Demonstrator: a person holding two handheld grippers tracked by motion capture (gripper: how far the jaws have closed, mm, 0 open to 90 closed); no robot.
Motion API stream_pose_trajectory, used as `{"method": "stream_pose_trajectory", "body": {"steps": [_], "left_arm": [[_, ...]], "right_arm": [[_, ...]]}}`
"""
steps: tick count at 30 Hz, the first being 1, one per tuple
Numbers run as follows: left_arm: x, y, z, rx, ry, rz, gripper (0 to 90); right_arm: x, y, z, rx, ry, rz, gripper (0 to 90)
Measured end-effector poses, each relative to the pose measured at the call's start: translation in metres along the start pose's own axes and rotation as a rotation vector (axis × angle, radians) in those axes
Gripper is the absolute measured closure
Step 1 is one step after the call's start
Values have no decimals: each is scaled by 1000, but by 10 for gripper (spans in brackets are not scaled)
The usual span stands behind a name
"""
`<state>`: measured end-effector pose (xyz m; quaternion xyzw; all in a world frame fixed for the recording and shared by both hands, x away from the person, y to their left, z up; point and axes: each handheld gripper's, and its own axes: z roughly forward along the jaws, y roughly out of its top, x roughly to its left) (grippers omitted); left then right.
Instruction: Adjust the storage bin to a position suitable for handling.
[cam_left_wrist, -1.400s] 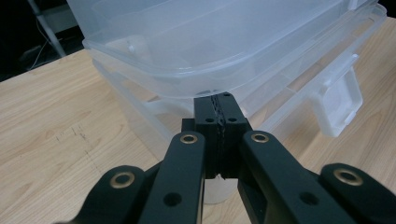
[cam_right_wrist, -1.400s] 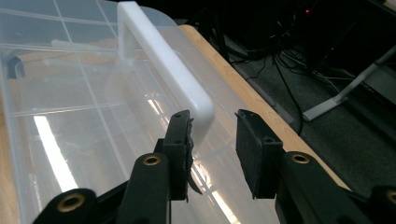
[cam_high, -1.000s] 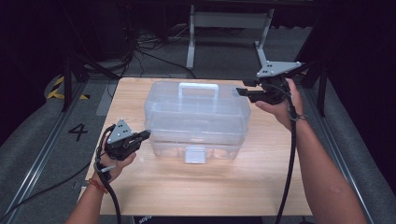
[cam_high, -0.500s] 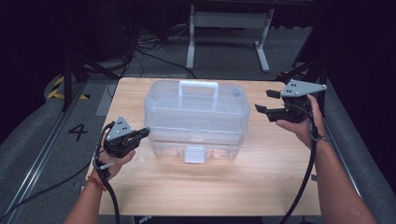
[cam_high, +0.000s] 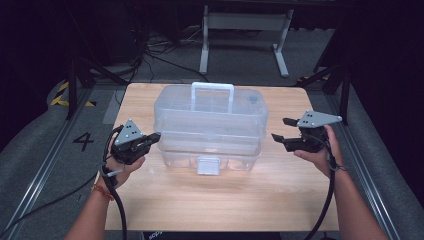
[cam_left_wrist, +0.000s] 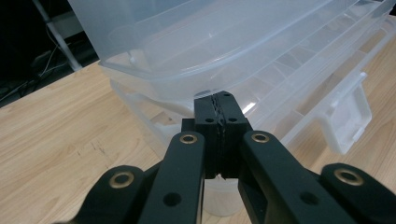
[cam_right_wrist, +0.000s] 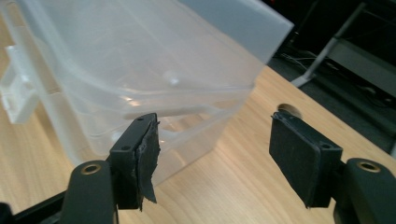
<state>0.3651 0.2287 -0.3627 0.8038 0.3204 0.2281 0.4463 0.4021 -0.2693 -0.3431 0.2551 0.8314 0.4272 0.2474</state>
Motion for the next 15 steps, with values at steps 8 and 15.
{"method": "stream_pose_trajectory", "body": {"steps": [8, 15], "left_arm": [[0, 7, 1, 3, 3, 8, 893], [3, 9, 1, 7, 4, 15, 892]], "right_arm": [[15, -5, 18, -25, 22, -11, 350], [18, 0, 29, -57, -2, 7, 365]]}}
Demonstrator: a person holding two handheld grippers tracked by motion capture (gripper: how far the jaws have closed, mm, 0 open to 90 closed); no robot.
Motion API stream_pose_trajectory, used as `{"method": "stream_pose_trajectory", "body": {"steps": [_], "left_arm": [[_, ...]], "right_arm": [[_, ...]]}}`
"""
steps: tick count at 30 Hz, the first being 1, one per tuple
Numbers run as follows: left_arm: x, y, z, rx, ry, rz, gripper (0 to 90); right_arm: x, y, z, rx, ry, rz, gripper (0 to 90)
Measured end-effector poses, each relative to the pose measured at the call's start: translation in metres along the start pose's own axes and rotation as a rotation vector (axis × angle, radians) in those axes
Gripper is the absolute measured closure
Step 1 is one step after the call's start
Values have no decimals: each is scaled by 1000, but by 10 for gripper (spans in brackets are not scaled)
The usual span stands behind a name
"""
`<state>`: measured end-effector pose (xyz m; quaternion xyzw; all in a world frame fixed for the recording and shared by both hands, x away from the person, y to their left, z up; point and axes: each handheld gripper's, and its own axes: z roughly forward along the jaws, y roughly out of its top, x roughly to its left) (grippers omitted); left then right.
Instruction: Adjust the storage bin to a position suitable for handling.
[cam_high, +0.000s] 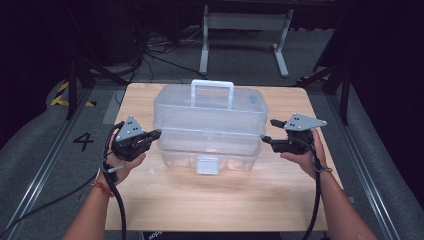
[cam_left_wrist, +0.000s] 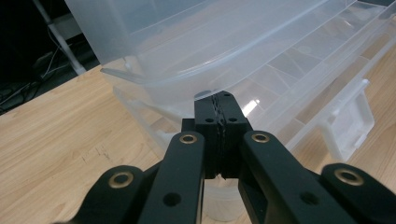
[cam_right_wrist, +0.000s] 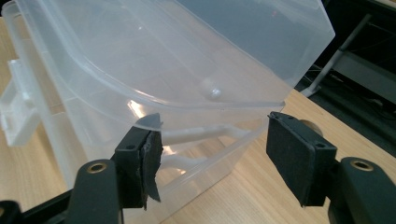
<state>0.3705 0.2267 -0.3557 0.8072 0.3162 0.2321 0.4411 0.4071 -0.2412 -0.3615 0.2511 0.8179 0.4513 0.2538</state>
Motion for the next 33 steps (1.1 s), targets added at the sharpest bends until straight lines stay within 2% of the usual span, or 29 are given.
{"method": "stream_pose_trajectory", "body": {"steps": [10, 18, 22, 23, 31, 33], "left_arm": [[2, -1, -5, -20, 9, -2, 862], [8, -15, -7, 1, 12, -29, 828], [9, -23, -6, 10, 10, -29, 813], [8, -26, -6, 15, 11, -36, 808], [7, -47, -8, 70, 20, -21, 776], [5, -60, -8, 115, 19, -14, 768]], "right_arm": [[-1, 2, 1, -47, -29, 18, 375], [-1, 5, 0, -96, -53, 38, 408], [-3, 8, 0, -115, -64, 52, 429], [-3, 8, 0, -118, -64, 51, 437], [-4, 13, 2, -136, -84, 47, 492], [-4, 14, 2, -139, -92, 42, 498]]}}
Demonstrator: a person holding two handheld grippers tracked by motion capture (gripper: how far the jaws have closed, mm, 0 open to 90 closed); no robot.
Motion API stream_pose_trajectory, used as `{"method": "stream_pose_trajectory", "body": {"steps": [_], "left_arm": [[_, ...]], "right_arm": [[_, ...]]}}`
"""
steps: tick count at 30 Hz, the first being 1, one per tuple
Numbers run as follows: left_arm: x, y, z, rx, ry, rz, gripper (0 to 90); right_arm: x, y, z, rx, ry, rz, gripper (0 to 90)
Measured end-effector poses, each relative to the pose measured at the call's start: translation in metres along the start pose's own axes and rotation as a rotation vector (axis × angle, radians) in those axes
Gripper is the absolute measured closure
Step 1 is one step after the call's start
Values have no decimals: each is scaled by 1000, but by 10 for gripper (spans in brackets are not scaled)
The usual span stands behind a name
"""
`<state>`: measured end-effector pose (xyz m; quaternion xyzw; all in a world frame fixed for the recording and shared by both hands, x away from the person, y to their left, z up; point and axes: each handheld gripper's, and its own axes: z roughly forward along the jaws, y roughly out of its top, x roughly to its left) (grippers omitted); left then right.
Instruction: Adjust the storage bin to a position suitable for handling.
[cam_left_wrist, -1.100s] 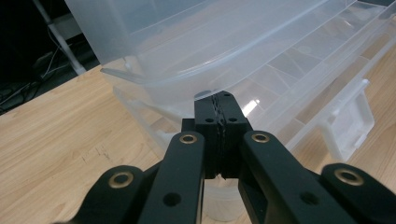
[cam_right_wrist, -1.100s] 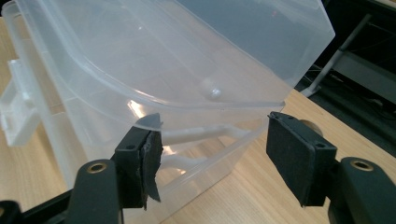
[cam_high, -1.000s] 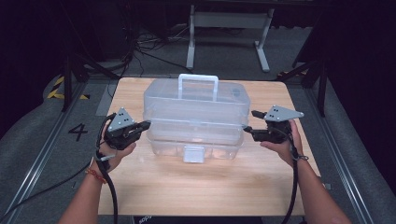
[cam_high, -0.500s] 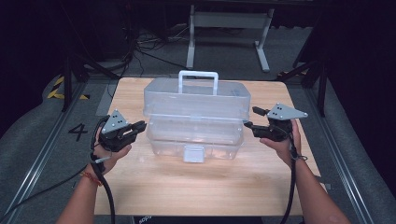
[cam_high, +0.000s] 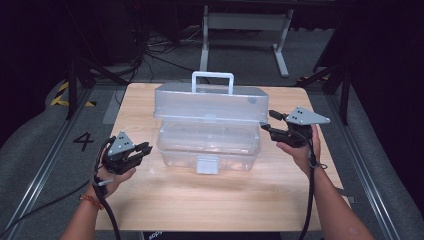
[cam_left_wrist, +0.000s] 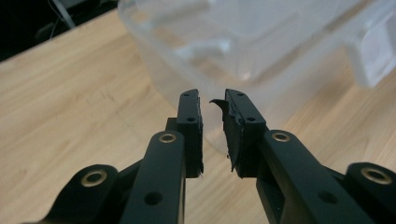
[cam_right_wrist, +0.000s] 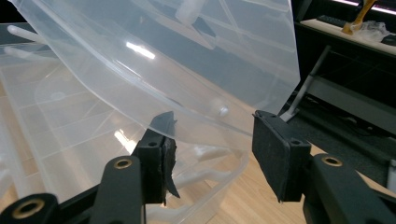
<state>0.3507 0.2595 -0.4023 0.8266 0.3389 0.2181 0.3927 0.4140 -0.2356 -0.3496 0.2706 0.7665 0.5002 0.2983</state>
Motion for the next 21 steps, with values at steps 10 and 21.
{"method": "stream_pose_trajectory", "body": {"steps": [10, 21], "left_arm": [[1, -40, 2, 109, -23, -5, 717], [-1, -68, 3, 196, -48, -18, 674]], "right_arm": [[-3, 6, 2, -28, -18, 26, 545], [-2, 13, 12, -52, -53, 37, 570]]}}
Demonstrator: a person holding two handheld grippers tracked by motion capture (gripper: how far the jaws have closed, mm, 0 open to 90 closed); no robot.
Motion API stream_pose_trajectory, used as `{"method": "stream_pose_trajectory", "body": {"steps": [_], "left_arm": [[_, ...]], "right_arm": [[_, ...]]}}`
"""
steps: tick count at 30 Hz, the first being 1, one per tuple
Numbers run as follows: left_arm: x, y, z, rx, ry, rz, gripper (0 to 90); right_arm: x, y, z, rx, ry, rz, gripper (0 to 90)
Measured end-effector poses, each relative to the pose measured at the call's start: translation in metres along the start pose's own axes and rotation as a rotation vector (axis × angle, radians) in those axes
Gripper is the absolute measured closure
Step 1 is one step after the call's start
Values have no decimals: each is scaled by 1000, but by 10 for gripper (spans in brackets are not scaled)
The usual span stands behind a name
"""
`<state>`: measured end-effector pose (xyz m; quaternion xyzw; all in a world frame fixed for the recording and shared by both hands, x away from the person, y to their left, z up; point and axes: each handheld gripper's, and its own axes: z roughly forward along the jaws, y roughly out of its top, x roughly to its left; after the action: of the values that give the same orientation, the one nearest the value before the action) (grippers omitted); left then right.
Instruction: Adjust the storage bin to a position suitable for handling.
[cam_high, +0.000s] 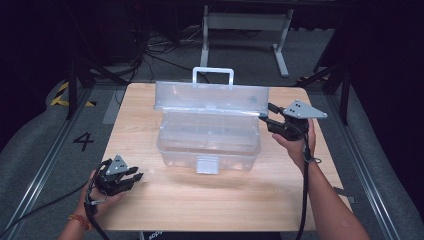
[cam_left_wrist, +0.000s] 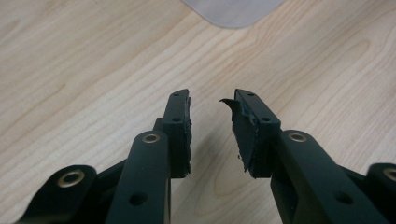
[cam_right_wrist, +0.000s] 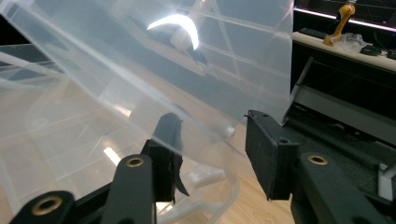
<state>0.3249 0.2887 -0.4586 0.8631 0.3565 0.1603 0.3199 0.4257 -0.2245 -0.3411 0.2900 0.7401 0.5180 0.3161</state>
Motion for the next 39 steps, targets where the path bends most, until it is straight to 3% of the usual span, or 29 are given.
{"method": "stream_pose_trajectory", "body": {"steps": [7, 16, 23, 27, 29, 39], "left_arm": [[-3, -9, 5, 35, -28, 5, 653], [-2, -14, 8, -14, -66, -39, 623], [-3, -20, 10, -63, -49, -36, 513], [-4, -19, 12, -61, -40, -52, 436], [-3, -18, 12, -57, -36, -40, 412], [-4, -18, 13, -47, -26, -57, 363]], "right_arm": [[-5, 7, 4, -21, -17, 23, 579], [-12, 16, 11, -32, -38, 42, 598], [-17, 21, 16, -36, -51, 53, 621], [-20, 22, 18, -35, -57, 48, 627], [-20, 24, 19, -29, -66, 40, 636], [-26, 32, 27, -27, -84, 50, 645]]}}
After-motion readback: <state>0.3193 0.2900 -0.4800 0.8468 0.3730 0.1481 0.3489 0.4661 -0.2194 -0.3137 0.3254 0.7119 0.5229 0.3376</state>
